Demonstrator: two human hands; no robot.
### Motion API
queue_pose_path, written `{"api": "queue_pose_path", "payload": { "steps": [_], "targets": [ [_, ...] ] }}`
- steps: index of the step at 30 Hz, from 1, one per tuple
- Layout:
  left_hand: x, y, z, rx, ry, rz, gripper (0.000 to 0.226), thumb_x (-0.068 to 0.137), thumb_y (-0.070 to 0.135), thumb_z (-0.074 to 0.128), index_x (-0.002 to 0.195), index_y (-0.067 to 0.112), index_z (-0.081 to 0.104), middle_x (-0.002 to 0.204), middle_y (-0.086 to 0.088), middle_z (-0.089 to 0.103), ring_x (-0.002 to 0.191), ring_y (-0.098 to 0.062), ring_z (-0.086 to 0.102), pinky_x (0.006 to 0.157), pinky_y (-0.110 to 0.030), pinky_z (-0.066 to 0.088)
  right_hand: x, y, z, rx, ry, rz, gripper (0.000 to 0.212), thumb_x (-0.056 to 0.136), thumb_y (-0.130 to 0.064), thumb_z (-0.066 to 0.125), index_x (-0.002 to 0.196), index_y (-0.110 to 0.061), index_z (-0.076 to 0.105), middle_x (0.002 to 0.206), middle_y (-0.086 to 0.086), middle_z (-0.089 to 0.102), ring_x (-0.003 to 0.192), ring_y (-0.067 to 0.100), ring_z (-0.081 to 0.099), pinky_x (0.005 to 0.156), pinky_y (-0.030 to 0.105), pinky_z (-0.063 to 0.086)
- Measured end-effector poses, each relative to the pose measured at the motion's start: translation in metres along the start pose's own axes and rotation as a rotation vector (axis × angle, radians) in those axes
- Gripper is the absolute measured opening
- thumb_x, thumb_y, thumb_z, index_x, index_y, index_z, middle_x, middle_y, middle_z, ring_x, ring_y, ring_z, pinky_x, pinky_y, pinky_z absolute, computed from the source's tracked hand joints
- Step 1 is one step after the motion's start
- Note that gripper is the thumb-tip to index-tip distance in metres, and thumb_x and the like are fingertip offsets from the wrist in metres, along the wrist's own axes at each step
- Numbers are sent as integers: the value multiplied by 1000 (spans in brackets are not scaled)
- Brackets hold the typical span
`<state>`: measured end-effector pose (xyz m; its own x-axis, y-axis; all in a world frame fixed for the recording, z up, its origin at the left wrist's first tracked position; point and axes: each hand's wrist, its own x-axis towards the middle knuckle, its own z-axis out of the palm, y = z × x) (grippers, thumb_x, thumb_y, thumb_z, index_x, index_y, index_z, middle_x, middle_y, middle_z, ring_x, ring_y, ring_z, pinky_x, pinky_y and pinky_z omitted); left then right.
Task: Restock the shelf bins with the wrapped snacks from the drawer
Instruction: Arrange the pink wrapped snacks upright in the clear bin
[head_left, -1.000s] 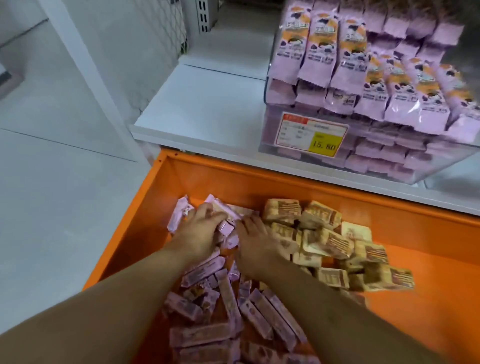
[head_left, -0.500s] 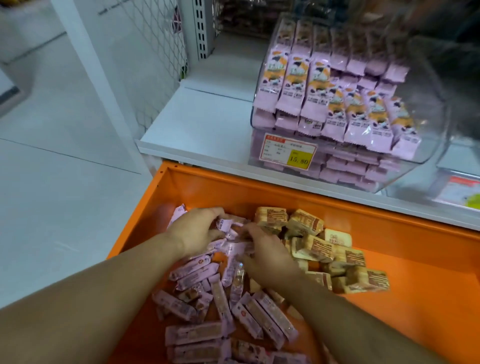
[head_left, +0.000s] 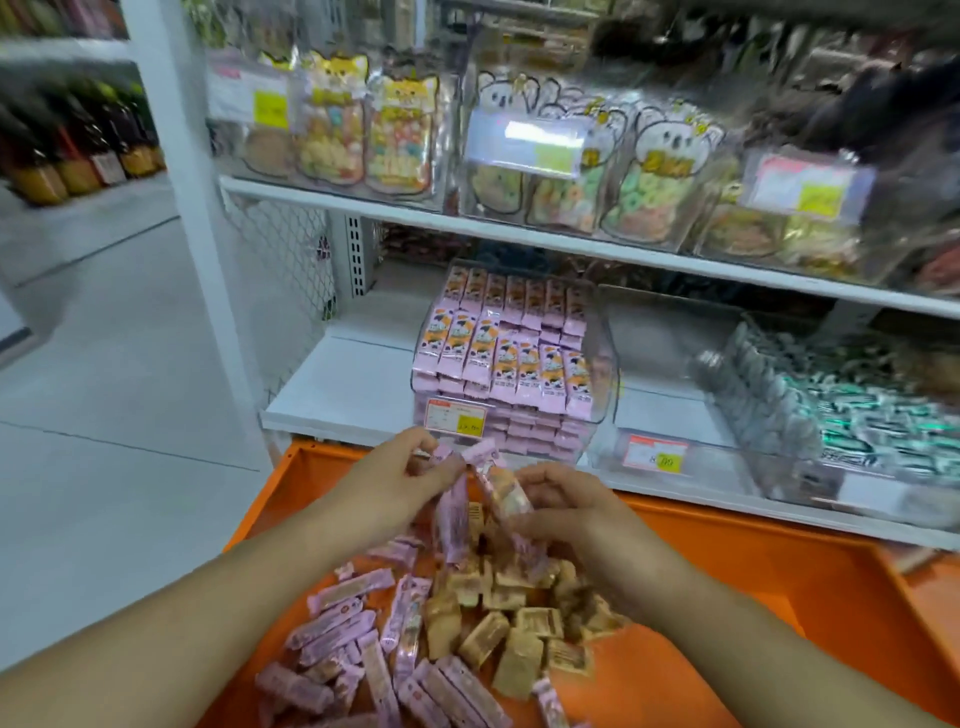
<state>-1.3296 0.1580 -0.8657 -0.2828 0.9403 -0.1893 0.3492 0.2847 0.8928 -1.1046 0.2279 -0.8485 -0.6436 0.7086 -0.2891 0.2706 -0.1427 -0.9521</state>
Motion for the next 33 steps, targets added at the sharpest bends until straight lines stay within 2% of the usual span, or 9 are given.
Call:
{"api": "queue_pose_path", "payload": {
  "steps": [2, 3, 5, 8, 12, 17, 22, 26, 33],
  "targets": [
    [-13, 16, 4, -63, 53, -34, 41, 89, 63, 69, 106, 27, 61, 91, -14, 71, 70, -19, 53, 64, -33, 40, -18, -6, -6, 14, 14, -31, 44, 79, -15, 77, 121, -8, 67, 114, 24, 69, 99, 43, 69, 74, 39, 53],
    [-19, 25, 7, -111, 97, -58, 50, 83, 69, 73, 106, 26, 63, 96, -12, 72, 74, -20, 57, 68, -33, 50, -26, -8, -10, 24, 31, -48, 44, 79, -17, 78, 121, -11, 68, 115, 24, 69, 96, 40, 70, 75, 42, 53],
    [-29, 39, 11, -254, 162, -124, 65, 70, 74, 80, 106, 23, 64, 105, -9, 70, 82, -25, 68, 78, -50, 64, -34, -12, -10, 44, 67, -80, 42, 79, -19, 81, 119, -15, 69, 111, 16, 72, 93, 34, 72, 78, 44, 54],
    [-39, 64, 18, -385, 165, -167, 63, 75, 63, 82, 108, 14, 61, 106, -9, 69, 80, -25, 72, 63, -52, 65, -39, -16, -9, 83, 117, -112, 36, 87, -11, 81, 120, -18, 67, 111, 8, 76, 99, 36, 75, 84, 50, 58],
    [-38, 84, 30, -401, 169, -172, 61, 80, 60, 78, 108, 10, 58, 92, -3, 72, 61, -13, 74, 59, -51, 65, -36, -20, -6, 120, 161, -126, 34, 89, -10, 80, 116, -17, 61, 112, 7, 76, 96, 36, 76, 93, 59, 55],
    [-26, 88, 40, -382, 196, -193, 62, 79, 60, 80, 106, 11, 56, 110, -13, 69, 81, -29, 77, 55, -43, 64, -30, -23, -15, 186, 183, -139, 29, 95, -3, 73, 118, -8, 58, 116, 15, 72, 85, 39, 78, 84, 58, 62],
    [-21, 94, 45, -393, 181, -181, 47, 81, 45, 84, 103, 18, 53, 112, -13, 59, 63, -17, 75, 53, -39, 62, -22, -17, -19, 95, 174, -204, 35, 90, -9, 82, 116, -19, 61, 118, 8, 71, 94, 36, 76, 79, 59, 63],
    [-16, 92, 47, -481, 76, -145, 43, 87, 37, 82, 120, 16, 65, 104, -14, 77, 80, -27, 79, 64, -51, 65, -19, -15, -16, 66, 172, -234, 41, 88, -7, 83, 118, -25, 60, 117, 3, 70, 79, 35, 76, 67, 48, 64],
    [-6, 90, 26, -424, 9, -125, 34, 83, 37, 84, 107, 13, 76, 99, -12, 80, 89, -27, 79, 78, -46, 64, -16, -36, -48, -48, 145, -199, 34, 91, -6, 79, 116, -29, 74, 122, 2, 71, 70, 40, 68, 70, 47, 61]
  ]
}}
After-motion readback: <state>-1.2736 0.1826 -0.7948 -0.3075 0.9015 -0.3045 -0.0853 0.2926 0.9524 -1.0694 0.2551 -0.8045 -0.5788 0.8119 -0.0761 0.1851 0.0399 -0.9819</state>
